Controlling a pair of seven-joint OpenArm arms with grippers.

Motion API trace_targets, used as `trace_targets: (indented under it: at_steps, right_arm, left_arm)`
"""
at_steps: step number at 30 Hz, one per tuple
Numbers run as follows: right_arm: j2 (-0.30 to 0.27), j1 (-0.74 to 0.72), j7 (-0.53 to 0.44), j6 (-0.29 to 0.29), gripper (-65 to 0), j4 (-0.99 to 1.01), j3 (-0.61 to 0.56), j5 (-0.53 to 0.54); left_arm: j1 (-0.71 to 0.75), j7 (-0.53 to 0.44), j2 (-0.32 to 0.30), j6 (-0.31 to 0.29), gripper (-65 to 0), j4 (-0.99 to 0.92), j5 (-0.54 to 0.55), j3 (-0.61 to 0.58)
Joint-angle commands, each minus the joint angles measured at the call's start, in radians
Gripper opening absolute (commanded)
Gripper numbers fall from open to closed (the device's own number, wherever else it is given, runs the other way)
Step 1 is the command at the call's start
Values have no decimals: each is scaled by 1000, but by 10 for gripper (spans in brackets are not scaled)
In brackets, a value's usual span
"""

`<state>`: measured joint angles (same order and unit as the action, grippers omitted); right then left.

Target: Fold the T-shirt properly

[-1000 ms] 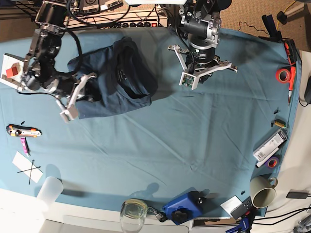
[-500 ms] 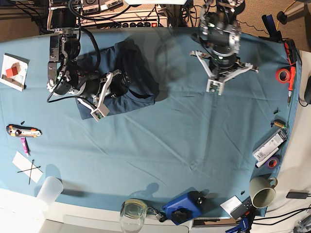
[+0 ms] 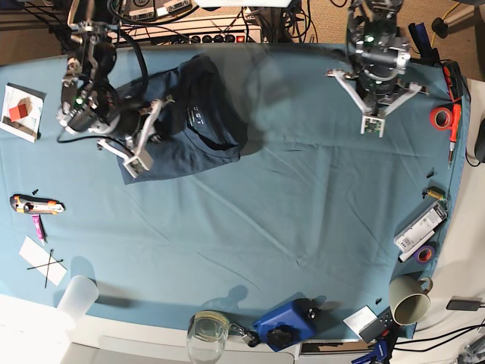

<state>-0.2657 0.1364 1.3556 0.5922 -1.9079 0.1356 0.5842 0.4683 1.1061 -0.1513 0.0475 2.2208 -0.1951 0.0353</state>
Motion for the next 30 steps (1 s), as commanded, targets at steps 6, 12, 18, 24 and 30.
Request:
trace_targets:
  at_steps: [6,12,18,24,30]
  right_arm:
    - [-9,90,13,1,-650,-112,128,90]
    - [-10,239,41,1,-650,-189,177,108]
    - [-11,404,41,1,-650,-294,187,121]
    - [-11,548,41,1,-650,-298,187,122]
    - [-11,688,41,2,-650,-298,187,122]
  left_arm:
    - [53,-14,-91,17,-650,56,78,35]
    - [104,8,-106,3,-650,57,110,118]
    - [158,27,-107,-51,-650,57,276,261]
    - [277,27,-106,-98,-650,57,341,362]
    - [447,-24,-106,-97,-650,53,441,370]
